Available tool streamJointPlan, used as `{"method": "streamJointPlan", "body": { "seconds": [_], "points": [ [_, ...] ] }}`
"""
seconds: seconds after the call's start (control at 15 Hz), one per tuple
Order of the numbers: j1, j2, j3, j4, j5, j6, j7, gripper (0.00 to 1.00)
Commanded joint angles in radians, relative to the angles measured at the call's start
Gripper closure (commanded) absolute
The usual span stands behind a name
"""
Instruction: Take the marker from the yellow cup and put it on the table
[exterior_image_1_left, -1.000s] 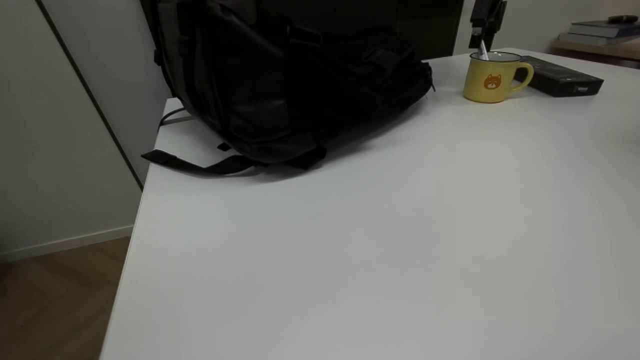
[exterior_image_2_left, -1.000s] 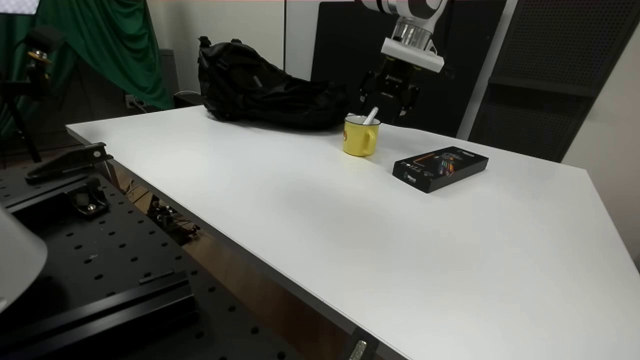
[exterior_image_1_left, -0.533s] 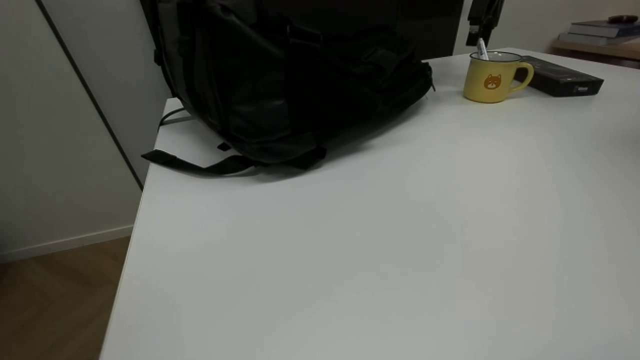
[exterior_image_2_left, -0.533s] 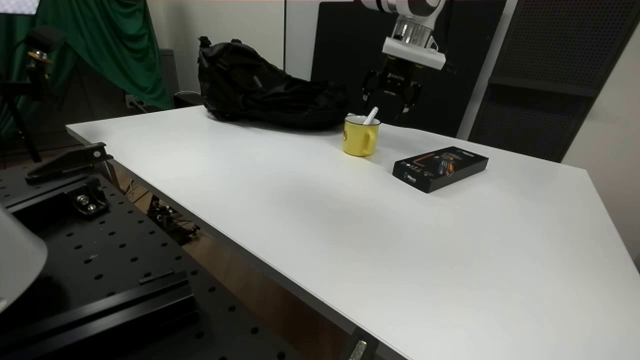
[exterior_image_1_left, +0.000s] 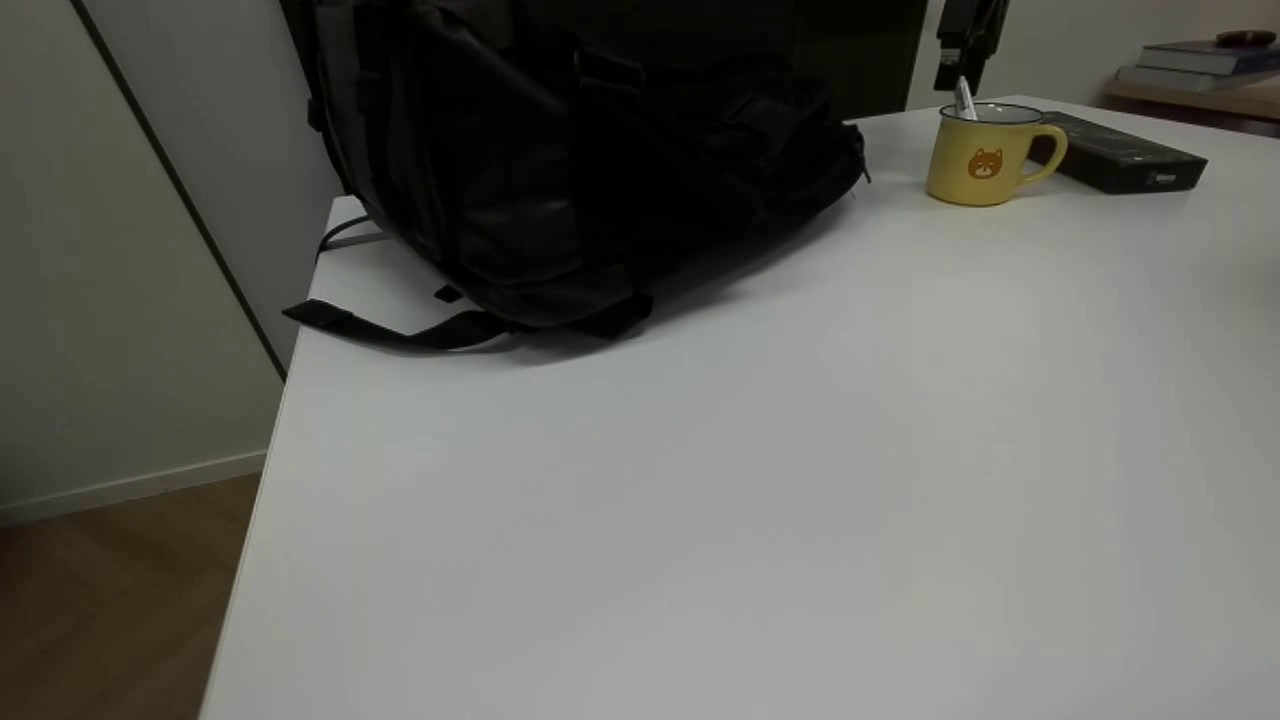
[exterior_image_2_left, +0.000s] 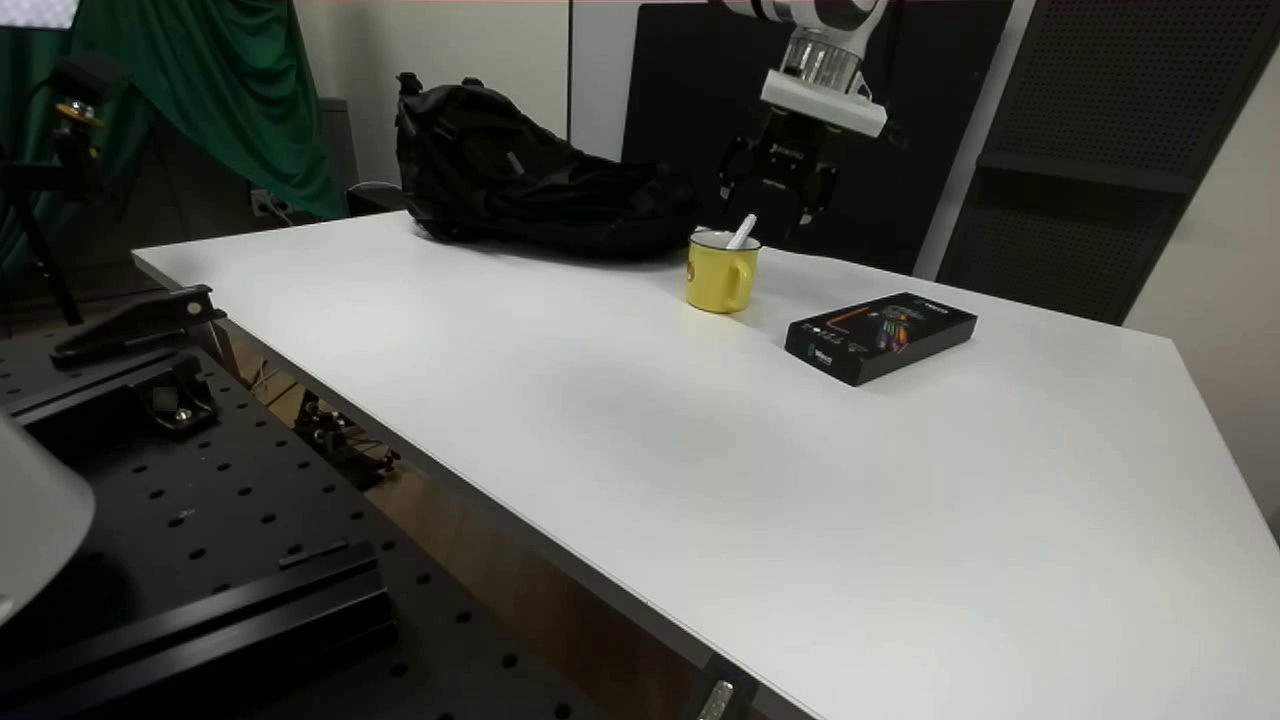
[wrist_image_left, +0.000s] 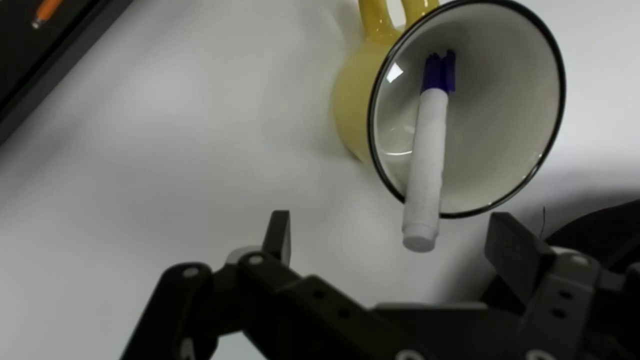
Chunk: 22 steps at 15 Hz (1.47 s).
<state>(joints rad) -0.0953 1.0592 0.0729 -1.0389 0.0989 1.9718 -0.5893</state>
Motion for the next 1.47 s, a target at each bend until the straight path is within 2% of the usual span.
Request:
{"method": "streamJointPlan", "body": {
  "seconds": [0.0, 0.13, 0.2, 0.27, 0.93, 1.4],
  "points": [
    [-0.009, -0.021, 0.013, -0.013, -0.012, -0.028, 0.042, 0.0],
    [-0.009, -0.022, 0.013, -0.013, -0.011, -0.036, 0.044, 0.0],
    [-0.01, -0.02, 0.014, -0.012, -0.011, -0.041, 0.045, 0.07],
    [-0.011, -0.019, 0.014, -0.01, -0.01, -0.047, 0.046, 0.26],
    [-0.004, -0.001, 0.005, 0.02, -0.018, -0.095, 0.08, 0.95],
    [0.001, -0.002, 0.003, 0.034, -0.024, -0.109, 0.109, 0.94]
  ]
}}
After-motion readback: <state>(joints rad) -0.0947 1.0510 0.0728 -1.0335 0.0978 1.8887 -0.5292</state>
